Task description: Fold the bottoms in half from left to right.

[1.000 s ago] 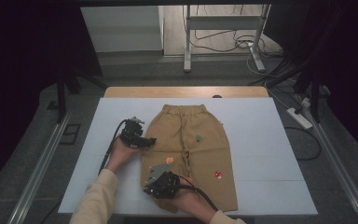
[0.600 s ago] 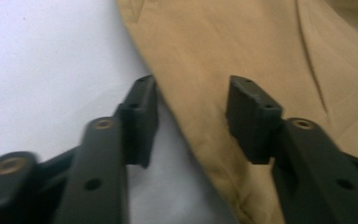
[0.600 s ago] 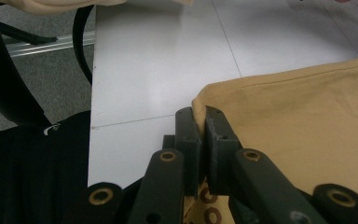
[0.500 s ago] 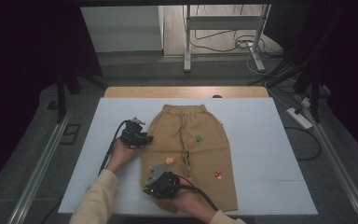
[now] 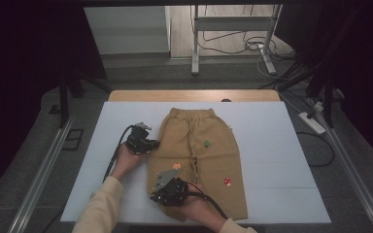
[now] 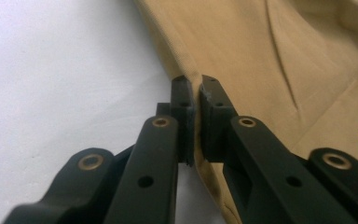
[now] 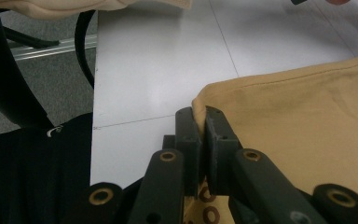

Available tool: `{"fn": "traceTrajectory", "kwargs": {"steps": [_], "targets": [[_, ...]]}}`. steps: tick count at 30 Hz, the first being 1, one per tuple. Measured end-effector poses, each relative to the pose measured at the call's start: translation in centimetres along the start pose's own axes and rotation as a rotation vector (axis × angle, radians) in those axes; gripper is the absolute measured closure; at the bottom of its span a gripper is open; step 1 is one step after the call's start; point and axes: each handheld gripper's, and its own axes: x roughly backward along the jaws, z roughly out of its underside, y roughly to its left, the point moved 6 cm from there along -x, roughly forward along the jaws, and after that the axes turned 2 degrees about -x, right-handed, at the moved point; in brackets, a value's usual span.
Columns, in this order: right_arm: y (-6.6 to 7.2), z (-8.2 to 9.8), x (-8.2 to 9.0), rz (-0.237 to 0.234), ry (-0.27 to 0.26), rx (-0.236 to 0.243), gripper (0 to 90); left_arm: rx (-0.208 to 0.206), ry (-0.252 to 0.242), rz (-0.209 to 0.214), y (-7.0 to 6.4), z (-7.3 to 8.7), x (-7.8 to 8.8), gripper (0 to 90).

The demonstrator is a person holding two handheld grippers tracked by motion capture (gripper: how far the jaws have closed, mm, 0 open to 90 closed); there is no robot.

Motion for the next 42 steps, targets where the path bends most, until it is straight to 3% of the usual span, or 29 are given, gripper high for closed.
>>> {"fn": "traceTrajectory", "kwargs": {"steps": [24,42], "targets": [[0.1,-0.1,0.3,-0.003,-0.005,0.003,84.8,-0.007,-0.045,0.007,0.0,-0.5,1.3,85.8],[0.3,-0.7,0.9,-0.008,-0.030,0.008,84.9,0.013,-0.072,0.037,0.2,-0.7,2.4,86.5]]}}
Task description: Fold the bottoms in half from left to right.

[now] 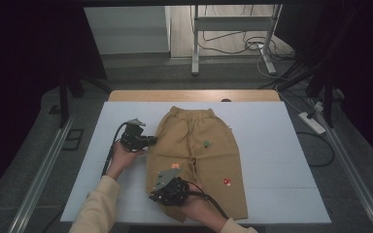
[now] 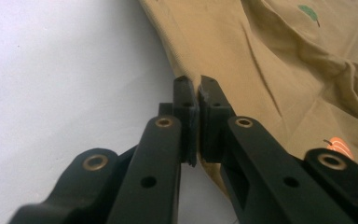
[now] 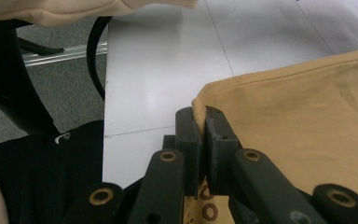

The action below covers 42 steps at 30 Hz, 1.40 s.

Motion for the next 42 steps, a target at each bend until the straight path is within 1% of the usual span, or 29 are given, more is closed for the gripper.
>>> {"fn": "traceTrajectory", "kwargs": {"steps": [9,11,13,15,17,22,25,28,30,34,42], "targets": [[0.0,-0.2,0.2,-0.001,-0.007,0.001,84.9,0.006,-0.013,0.005,0.1,-0.1,0.5,86.5],[0.1,-0.4,0.4,-0.002,-0.011,0.001,84.9,0.019,-0.025,0.012,0.2,-0.2,0.9,86.5],[0.3,-0.9,0.7,0.001,-0.026,0.009,84.9,0.021,-0.035,0.013,0.4,-0.1,1.6,86.5],[0.5,-1.3,1.0,0.003,-0.041,0.020,84.9,0.029,-0.055,0.015,0.5,-0.2,2.3,86.5],[0.5,-1.5,1.2,0.003,-0.046,0.022,84.9,0.033,-0.067,0.015,0.6,-0.3,2.7,86.5],[0.5,-1.3,0.9,-0.004,-0.039,0.014,84.9,0.038,-0.065,0.015,0.6,-0.2,2.9,86.5],[0.5,-1.4,0.9,-0.006,-0.044,0.019,85.0,0.034,-0.070,0.013,0.6,-0.3,3.1,86.5],[0.5,-1.9,1.4,-0.005,-0.061,0.026,85.0,0.042,-0.100,0.019,0.6,-0.6,4.1,86.6],[0.6,-2.3,1.7,-0.006,-0.076,0.029,85.0,0.042,-0.109,0.020,0.6,-0.7,4.5,86.5],[0.5,-2.2,1.9,-0.001,-0.072,0.029,85.1,0.042,-0.097,0.014,0.6,-0.6,4.2,86.5],[-0.1,-1.4,2.3,0.010,-0.059,0.008,85.1,0.031,-0.091,0.002,0.3,-0.7,3.6,86.5]]}}
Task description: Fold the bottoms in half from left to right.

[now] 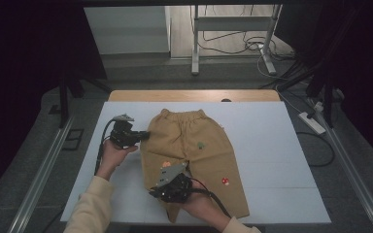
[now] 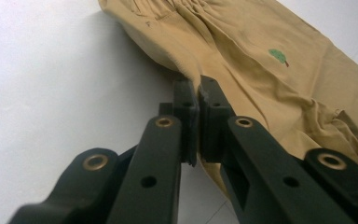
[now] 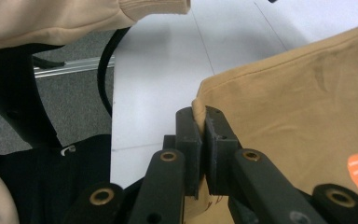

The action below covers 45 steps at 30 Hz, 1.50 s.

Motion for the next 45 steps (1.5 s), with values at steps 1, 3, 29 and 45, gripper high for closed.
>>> {"fn": "traceTrajectory", "kwargs": {"steps": [1,3,29,45], "targets": [[-0.1,0.1,0.0,0.001,0.000,-0.003,85.1,-0.001,0.002,-0.001,0.0,0.0,-0.1,86.5],[-0.2,0.3,0.2,0.005,0.000,-0.008,85.1,-0.003,0.003,-0.003,-0.1,0.0,-0.3,86.5],[-1.5,2.2,1.8,0.043,0.013,-0.059,85.1,-0.024,-0.006,-0.015,-1.1,-0.6,-1.6,86.4],[-2.2,3.4,3.4,0.073,0.014,-0.091,85.2,-0.038,-0.018,-0.013,-1.7,-0.9,-2.1,86.2]]}}
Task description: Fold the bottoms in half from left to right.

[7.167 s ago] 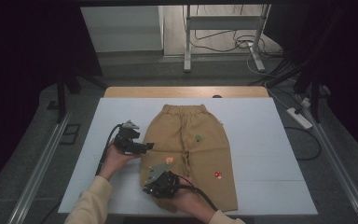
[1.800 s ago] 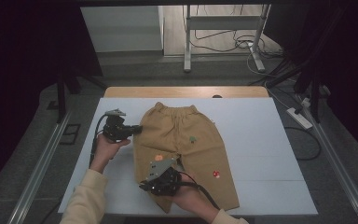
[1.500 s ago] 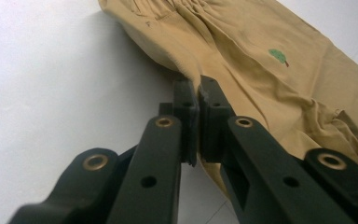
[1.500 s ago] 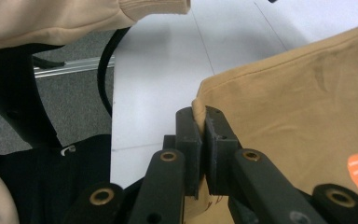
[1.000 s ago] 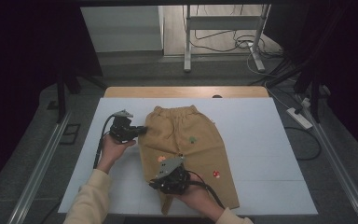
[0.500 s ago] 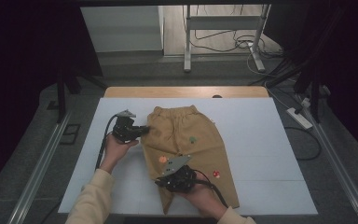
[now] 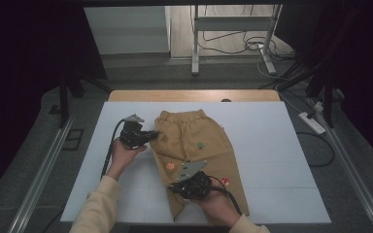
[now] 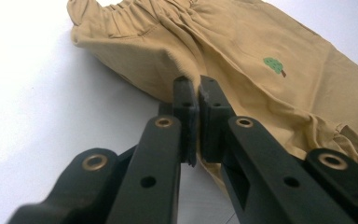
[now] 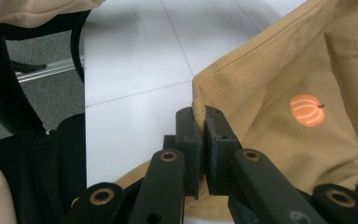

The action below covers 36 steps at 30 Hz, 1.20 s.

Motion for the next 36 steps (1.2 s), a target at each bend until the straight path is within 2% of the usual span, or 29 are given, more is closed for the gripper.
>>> {"fn": "traceTrajectory", "kwargs": {"steps": [4,19,36], "targets": [[-0.3,0.4,0.4,0.008,0.001,-0.012,85.2,-0.014,0.012,-0.007,-0.2,0.0,-0.3,86.2],[-0.9,1.0,1.3,0.019,-0.008,-0.035,85.2,-0.020,0.000,0.000,-0.6,-0.3,-0.4,86.2],[-1.1,1.4,2.5,0.034,-0.013,-0.040,85.3,-0.032,-0.009,0.012,-1.3,-0.8,-0.6,86.2]]}}
